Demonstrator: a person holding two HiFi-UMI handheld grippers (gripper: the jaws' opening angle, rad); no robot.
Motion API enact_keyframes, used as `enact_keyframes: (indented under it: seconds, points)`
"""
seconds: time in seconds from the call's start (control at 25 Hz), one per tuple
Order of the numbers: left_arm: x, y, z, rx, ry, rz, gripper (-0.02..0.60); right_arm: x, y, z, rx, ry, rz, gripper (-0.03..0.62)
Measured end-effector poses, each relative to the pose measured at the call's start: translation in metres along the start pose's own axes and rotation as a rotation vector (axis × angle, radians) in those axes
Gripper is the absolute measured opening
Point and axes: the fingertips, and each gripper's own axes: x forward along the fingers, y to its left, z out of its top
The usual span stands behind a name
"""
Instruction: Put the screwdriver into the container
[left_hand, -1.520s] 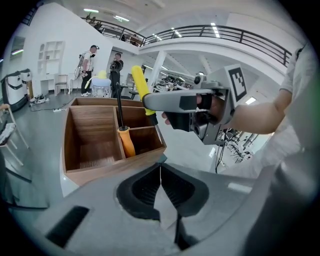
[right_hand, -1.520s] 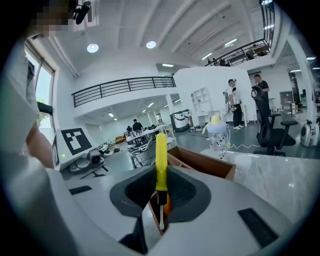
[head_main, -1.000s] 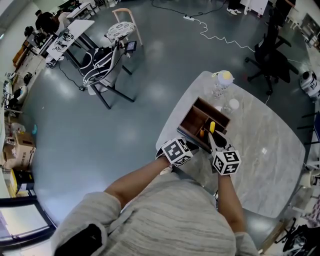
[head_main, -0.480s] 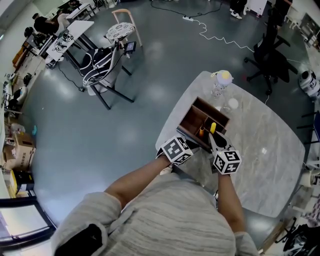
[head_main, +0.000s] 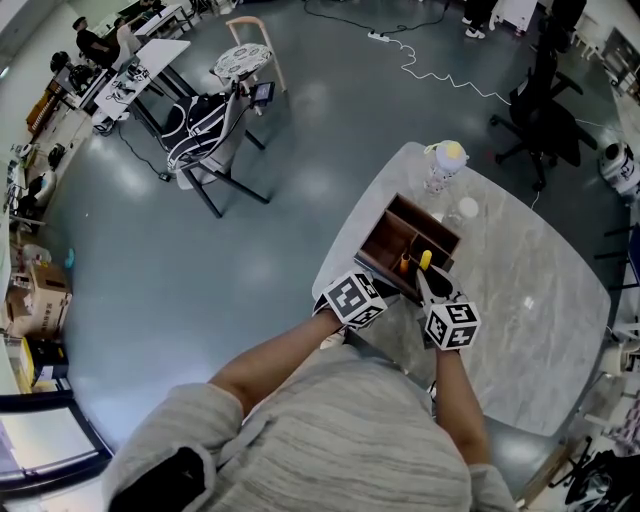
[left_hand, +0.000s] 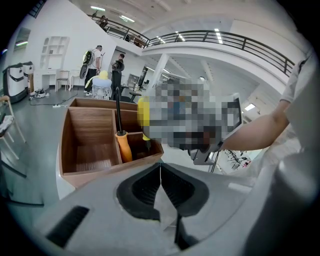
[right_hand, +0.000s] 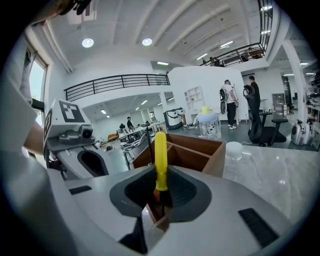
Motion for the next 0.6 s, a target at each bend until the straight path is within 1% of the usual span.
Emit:
enact_keyframes:
  seconds: [0.28,0.6]
  points:
    - [0.0050,-0.0007,0.0054,0.002,0.000,-0.006,0.017,0.0012,-0.0020,-0.0016,-0.006,0.021,0.007,0.064]
    - [0.0036,-0.0015,0.0102,0.003,-0.012,-0.009,0.017,-0.0043,0.0000,0.0057,-0.009,0.008,0.009,0.064]
